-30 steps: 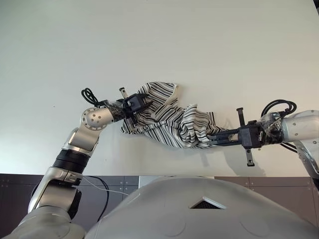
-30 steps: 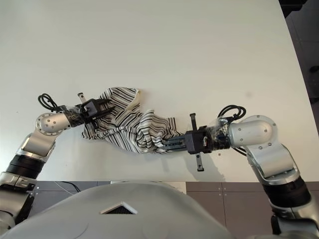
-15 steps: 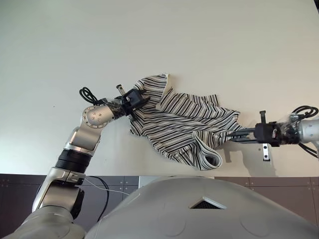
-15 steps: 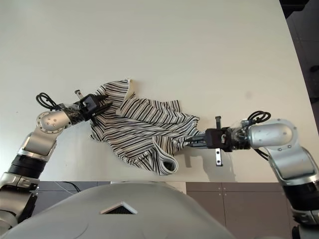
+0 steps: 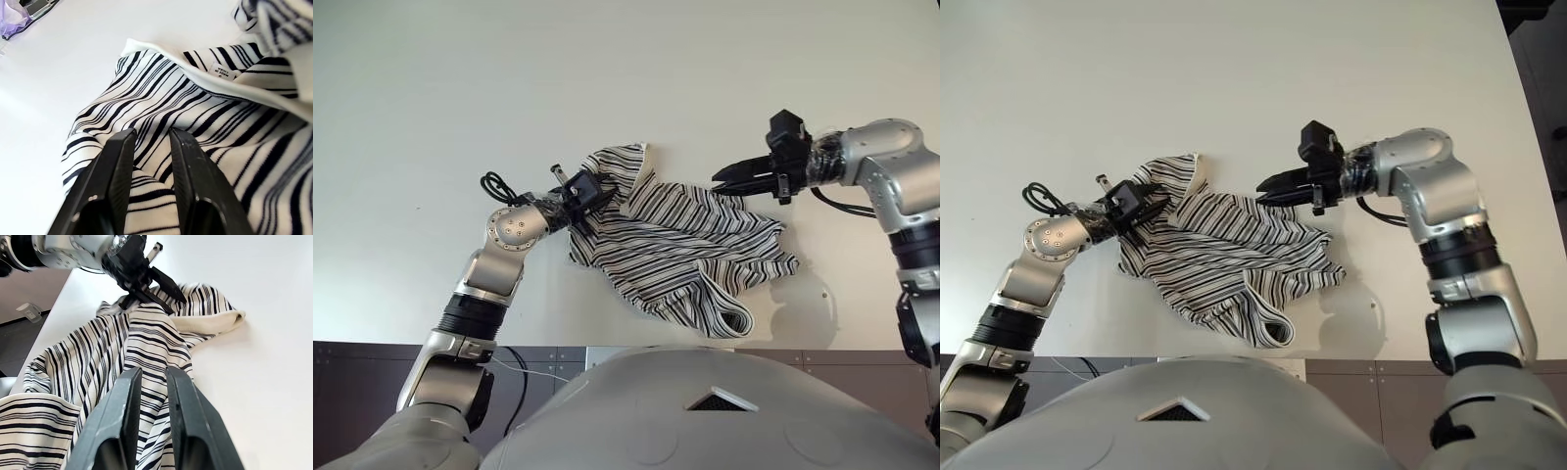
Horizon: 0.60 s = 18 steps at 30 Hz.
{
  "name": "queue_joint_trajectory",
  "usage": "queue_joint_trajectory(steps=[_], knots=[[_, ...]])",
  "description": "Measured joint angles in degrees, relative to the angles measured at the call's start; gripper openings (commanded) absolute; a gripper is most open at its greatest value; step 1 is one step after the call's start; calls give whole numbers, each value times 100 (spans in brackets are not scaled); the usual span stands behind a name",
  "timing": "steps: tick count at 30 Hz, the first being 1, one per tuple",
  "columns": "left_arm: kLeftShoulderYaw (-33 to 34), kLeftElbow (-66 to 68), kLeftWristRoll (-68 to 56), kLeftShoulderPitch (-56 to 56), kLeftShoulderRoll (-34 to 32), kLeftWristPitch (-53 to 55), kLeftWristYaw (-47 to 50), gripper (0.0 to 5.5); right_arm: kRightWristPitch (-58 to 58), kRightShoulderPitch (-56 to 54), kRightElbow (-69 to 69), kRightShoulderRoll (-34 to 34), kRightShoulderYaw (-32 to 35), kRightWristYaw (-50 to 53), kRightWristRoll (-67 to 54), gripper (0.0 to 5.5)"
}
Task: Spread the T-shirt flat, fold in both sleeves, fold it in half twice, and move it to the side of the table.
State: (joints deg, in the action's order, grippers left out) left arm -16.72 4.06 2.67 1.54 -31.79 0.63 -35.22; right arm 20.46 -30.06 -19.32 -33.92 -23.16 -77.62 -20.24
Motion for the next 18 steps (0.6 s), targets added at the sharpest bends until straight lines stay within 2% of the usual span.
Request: queue_joint_trajectory(steps=[1,5,12,18], knots=[[-16,-1,10,8,2,-12,-18,129,-115,-174,-443,180,-62,-64,158,90],[-85,-144,70,-50,2,-15,-61,129,-562,-658,-1677,688,-147,-249,635,145],[-220,-363,214,-127,-4,-31,-194,129,-1203,-957,-2910,1333,-245,-436,1341,145],[-262,-389,227,-105,-4,-45,-238,129,-1557,-1311,-3718,1703,39,-199,1565,145]])
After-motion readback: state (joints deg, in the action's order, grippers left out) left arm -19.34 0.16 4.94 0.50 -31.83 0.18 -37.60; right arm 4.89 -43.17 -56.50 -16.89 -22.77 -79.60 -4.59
